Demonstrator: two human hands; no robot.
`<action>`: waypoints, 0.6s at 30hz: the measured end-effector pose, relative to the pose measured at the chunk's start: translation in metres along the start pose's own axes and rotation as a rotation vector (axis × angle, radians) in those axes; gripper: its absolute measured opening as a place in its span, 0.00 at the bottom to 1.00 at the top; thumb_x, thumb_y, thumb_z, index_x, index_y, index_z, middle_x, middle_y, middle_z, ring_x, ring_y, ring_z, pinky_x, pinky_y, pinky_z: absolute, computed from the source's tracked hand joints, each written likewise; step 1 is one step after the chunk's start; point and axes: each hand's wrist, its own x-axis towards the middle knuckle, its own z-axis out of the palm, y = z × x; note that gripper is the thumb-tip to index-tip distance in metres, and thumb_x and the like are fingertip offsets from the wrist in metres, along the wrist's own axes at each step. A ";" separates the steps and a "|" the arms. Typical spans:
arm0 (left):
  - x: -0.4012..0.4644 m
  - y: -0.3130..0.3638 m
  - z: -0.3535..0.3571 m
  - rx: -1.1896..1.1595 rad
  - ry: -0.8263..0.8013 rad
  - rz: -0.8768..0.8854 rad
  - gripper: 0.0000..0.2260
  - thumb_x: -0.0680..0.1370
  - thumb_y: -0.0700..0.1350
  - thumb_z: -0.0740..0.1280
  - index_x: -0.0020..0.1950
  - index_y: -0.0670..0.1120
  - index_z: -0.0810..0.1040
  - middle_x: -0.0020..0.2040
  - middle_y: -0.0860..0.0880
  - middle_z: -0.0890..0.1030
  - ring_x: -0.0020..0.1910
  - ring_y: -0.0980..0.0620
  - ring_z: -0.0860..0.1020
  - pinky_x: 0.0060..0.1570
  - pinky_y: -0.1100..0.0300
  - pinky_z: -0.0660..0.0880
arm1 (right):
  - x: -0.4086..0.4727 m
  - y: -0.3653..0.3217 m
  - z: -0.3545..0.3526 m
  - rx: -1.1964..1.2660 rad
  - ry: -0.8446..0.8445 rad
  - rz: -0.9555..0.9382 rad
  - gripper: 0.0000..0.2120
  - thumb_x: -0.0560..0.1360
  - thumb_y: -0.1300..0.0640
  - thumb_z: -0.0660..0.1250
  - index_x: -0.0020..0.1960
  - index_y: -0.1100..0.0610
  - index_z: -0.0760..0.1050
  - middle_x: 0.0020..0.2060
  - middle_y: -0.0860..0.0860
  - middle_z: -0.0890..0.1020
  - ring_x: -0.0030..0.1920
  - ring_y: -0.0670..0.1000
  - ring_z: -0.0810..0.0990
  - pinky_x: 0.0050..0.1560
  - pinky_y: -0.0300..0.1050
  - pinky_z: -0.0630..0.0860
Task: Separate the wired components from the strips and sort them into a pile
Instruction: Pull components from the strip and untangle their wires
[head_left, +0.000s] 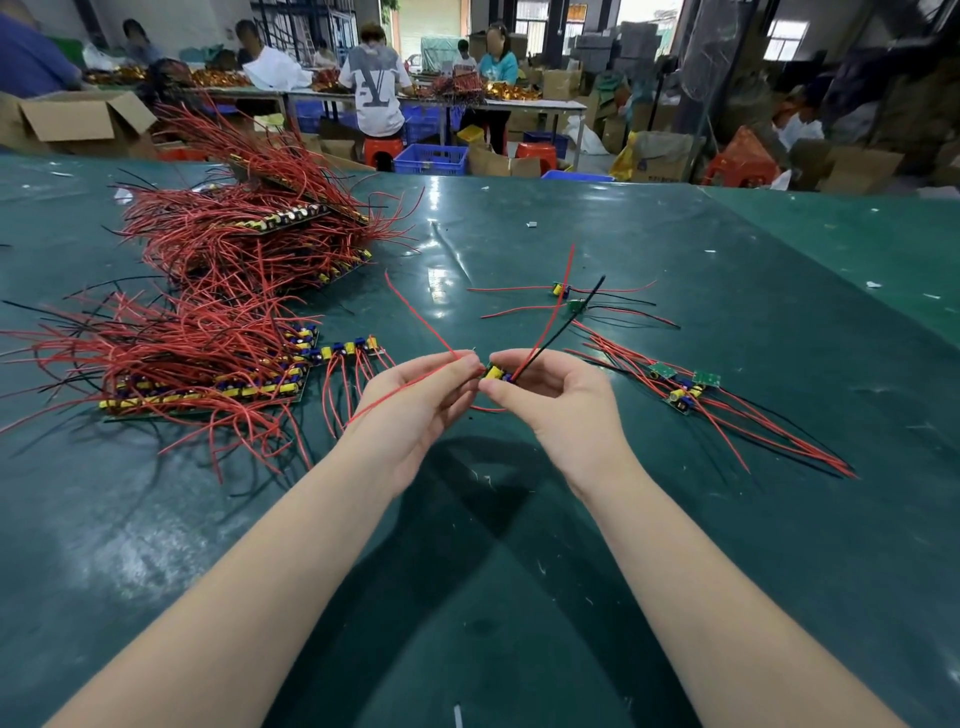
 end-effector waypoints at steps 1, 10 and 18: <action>-0.001 0.000 0.000 0.011 0.007 0.007 0.02 0.75 0.35 0.69 0.46 0.39 0.81 0.38 0.46 0.85 0.35 0.56 0.82 0.38 0.68 0.78 | 0.000 -0.001 0.000 0.000 -0.004 0.001 0.10 0.67 0.69 0.75 0.45 0.58 0.81 0.38 0.52 0.84 0.38 0.43 0.81 0.41 0.32 0.76; -0.002 0.008 0.000 0.085 -0.001 0.033 0.04 0.75 0.36 0.69 0.46 0.43 0.81 0.34 0.50 0.83 0.31 0.59 0.79 0.35 0.69 0.77 | 0.003 0.000 -0.004 0.259 -0.116 0.144 0.10 0.69 0.70 0.72 0.42 0.56 0.83 0.38 0.51 0.86 0.41 0.48 0.84 0.46 0.38 0.80; -0.001 0.012 -0.005 0.028 -0.075 -0.086 0.05 0.76 0.37 0.67 0.44 0.43 0.83 0.35 0.48 0.83 0.33 0.56 0.81 0.36 0.68 0.78 | 0.007 -0.003 -0.011 0.300 -0.150 0.249 0.07 0.70 0.69 0.71 0.45 0.59 0.82 0.38 0.53 0.85 0.40 0.49 0.84 0.42 0.37 0.79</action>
